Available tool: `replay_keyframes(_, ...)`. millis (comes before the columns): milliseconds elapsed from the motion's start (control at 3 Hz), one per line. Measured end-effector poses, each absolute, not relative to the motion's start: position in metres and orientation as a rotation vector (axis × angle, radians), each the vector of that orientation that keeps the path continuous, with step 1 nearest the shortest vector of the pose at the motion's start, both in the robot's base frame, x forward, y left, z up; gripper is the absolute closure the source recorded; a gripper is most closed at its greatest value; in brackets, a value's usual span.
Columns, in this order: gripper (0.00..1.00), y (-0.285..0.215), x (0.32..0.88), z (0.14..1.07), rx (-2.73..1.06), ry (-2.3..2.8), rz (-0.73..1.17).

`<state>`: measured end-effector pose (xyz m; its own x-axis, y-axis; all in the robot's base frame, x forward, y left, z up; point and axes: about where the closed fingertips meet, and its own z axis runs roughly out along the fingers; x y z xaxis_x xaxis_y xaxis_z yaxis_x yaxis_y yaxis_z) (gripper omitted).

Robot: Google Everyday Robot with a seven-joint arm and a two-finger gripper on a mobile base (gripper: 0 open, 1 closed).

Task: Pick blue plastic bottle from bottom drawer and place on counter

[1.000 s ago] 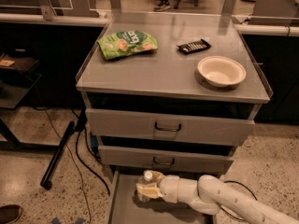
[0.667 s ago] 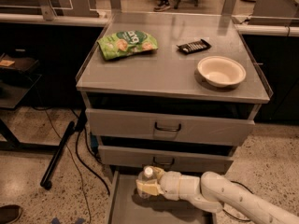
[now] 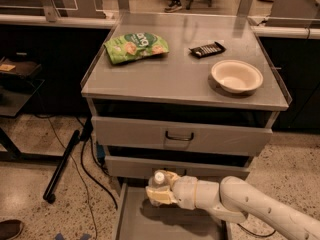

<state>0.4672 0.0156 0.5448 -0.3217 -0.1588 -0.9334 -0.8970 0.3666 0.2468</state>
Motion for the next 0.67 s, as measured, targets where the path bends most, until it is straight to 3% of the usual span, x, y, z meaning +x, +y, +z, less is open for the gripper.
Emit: replay_keyframes(667, 1.0, 0.005, 0.465, 0.63, -0.936, 1.715, 0.999)
